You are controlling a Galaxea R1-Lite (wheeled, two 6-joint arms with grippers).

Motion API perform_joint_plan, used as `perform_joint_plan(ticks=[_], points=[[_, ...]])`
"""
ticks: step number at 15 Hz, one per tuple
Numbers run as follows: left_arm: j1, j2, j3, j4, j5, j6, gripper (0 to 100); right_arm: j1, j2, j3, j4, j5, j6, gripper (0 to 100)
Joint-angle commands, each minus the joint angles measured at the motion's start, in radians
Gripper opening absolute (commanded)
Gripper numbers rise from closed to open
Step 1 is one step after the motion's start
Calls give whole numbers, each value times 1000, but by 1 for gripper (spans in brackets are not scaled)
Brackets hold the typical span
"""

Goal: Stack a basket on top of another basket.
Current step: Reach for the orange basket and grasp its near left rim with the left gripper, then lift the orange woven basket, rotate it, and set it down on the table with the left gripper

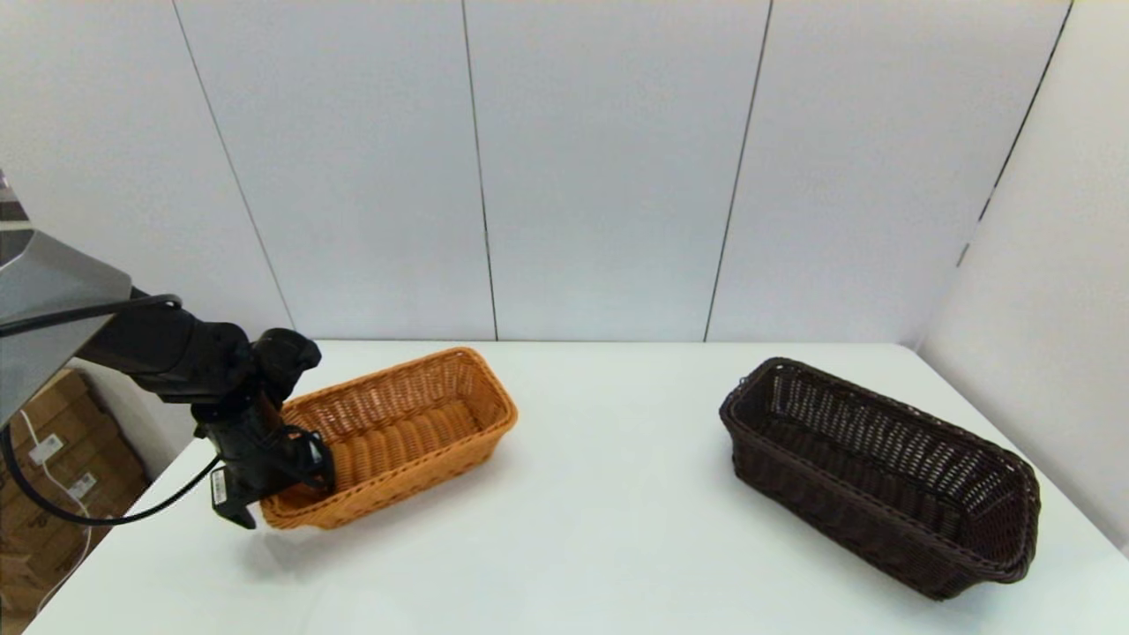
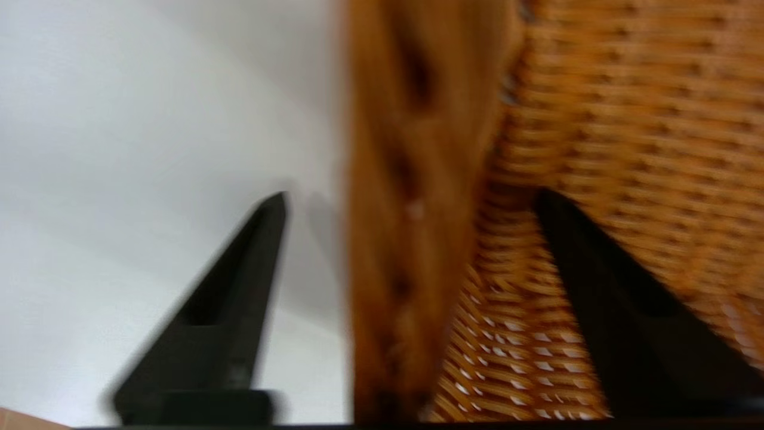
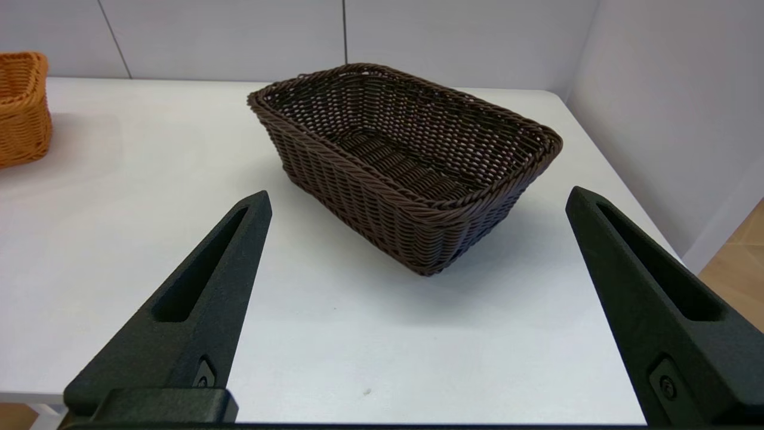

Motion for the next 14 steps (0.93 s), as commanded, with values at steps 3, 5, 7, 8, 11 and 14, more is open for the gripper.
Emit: perform_joint_plan(ticks=[3,5,7,8,11,14], points=[[0,-35,-1,2,-15,-5,0,0,2,2,0,0,0,100],[0,-46,-1,4,-21,-3,0,1,2,2,0,0,-1,100],[0,-48,-1,4,-21,-3,0,0,2,2,0,0,-1,100],[0,-48,-1,4,-21,-3,0,0,2,2,0,0,0,100],[-3,-78,3,7,-68,6,0,0,2,2,0,0,0,100],[-16,-134,13,10,-213,76,0,0,2,2,0,0,0,100]])
